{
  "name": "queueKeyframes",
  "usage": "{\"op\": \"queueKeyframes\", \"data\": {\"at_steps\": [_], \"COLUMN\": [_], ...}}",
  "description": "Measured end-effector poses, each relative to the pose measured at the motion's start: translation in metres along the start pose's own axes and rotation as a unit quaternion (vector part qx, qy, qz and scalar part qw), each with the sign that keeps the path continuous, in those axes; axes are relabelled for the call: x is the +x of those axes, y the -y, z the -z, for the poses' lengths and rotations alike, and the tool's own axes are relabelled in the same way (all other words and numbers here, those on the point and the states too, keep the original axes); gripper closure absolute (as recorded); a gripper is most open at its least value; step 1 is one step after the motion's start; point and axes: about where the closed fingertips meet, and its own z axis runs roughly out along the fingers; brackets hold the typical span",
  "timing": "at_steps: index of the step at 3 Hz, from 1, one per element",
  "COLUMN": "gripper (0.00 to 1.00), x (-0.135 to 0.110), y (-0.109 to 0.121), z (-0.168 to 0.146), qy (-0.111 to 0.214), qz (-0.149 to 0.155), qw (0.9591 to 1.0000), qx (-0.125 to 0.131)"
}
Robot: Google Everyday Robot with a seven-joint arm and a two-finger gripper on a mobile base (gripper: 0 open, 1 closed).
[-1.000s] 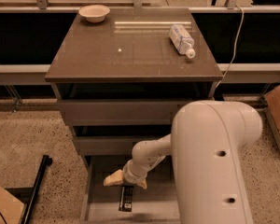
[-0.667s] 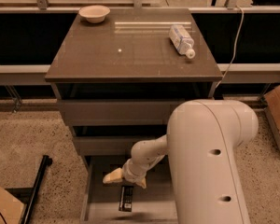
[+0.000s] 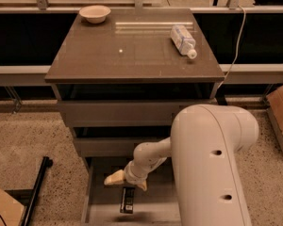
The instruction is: Pick rxbar chocolate from bottom drawer and place on counter
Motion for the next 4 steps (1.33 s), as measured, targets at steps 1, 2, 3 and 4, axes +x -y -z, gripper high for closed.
{"op": "queueKeyframes", "data": {"at_steps": [1,2,3,4], "gripper": [0.00,0.00,0.00,0.00], "x": [-0.005,-0.009,-0.014,-0.018], "y": [0.004,0.009,0.025,0.037], "z": [-0.017,-0.029,-0.052,-0.069], "qy": [-0.013,-0.018,-0.020,-0.021], "qz": [-0.004,-0.002,-0.023,-0.045], "qw": [0.9994,0.9988,0.9991,0.9987], "qx": [-0.033,-0.046,-0.029,-0.001]}}
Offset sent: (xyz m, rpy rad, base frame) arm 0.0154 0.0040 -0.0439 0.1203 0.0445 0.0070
